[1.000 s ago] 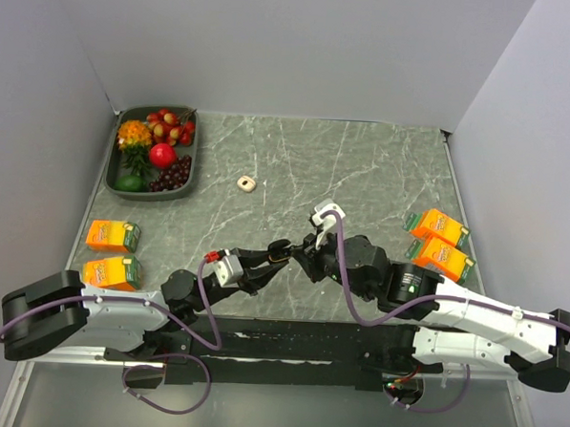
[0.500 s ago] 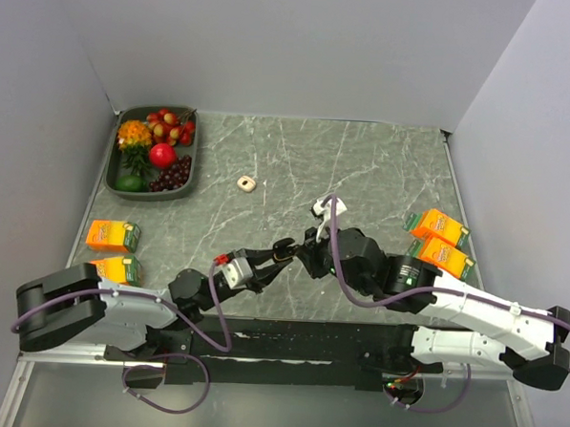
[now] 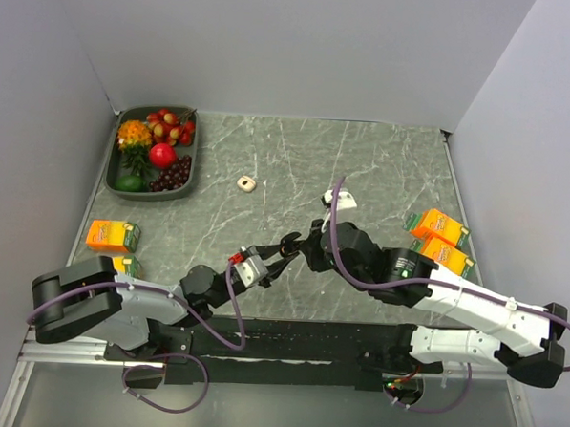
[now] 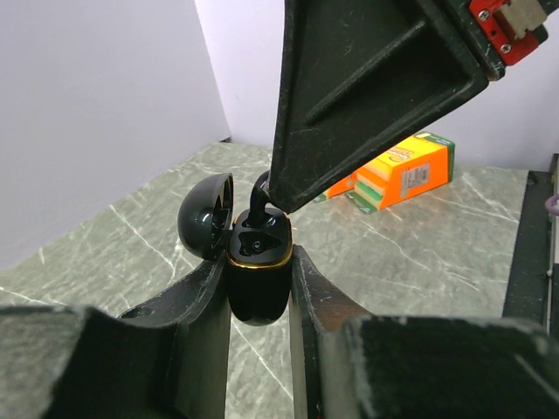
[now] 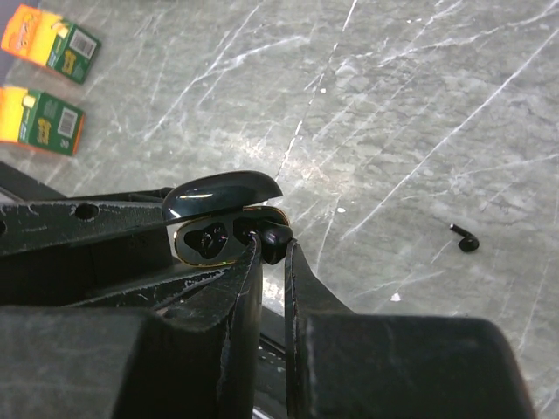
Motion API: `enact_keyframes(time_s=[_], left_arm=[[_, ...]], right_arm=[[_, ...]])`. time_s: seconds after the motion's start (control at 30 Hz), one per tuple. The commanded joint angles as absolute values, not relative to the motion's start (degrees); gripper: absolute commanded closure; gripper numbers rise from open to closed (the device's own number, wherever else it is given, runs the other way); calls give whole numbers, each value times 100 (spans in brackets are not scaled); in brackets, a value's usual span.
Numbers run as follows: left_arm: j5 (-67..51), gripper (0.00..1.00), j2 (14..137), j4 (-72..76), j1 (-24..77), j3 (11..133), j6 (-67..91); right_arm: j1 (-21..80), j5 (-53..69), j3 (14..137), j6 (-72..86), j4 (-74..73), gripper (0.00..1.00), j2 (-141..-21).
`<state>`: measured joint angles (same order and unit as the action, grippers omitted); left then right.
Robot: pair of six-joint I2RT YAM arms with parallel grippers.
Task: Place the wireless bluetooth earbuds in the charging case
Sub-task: Adjust the earbud with the charging case.
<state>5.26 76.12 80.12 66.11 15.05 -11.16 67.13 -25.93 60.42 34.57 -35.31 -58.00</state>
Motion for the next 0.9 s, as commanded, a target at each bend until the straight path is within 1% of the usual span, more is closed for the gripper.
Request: enact_keyframes(time_s=[0.0, 0.07, 0.1, 0.17, 0.2, 0.27, 0.37, 0.47, 0.6, 0.73, 0.8, 0.83, 0.87], left_arm=[[229, 99, 7761, 10652, 6732, 1846, -1221], [167, 99, 7743, 10661, 6724, 1854, -1239], [167, 99, 7734, 10661, 6724, 1854, -1231], [167, 99, 7708, 10652, 6732, 1837, -1213], [158, 99, 7691, 10661, 6724, 1837, -1204], [167, 99, 7673, 10661, 6732, 1819, -1195], [184, 99, 7638, 10661, 6724, 1784, -1178], [211, 99, 7603, 10661, 6724, 1749, -1134], [246, 99, 7567, 10661, 6724, 1696, -1081], [264, 99, 7462, 10661, 6724, 1661, -1020], [246, 99, 7392, 10652, 6724, 1635, -949], [229, 99, 7296, 10661, 6732, 1583, -923], [229, 99, 7225, 10661, 6724, 1556, -871]], right_arm=[[6926, -1372, 6565, 4263, -2241, 100, -5941], [6917, -1196, 6662, 4123, -2259, 100, -5985], [6917, -1178, 6671, 4096, -2259, 87, -5985], [6926, -1178, 6619, 4017, -2198, 77, -5915], [6917, -1186, 6592, 3973, -2171, 68, -5880], [6926, -1274, 6592, 3955, -2232, 58, -5819], [6926, -1344, 6627, 3903, -2337, 50, -5748], [6926, -1432, 6592, 3824, -2364, 44, -5625], [6926, -1555, 6574, 3788, -2504, 42, -5432], [6952, -1993, 6443, 3631, -2724, 43, -5204], [6952, -2275, 6311, 3516, -2803, 56, -4976], [6961, -2546, 6137, 3385, -2804, 66, -4879], [6952, -2645, 6022, 3279, -2760, 92, -4782]])
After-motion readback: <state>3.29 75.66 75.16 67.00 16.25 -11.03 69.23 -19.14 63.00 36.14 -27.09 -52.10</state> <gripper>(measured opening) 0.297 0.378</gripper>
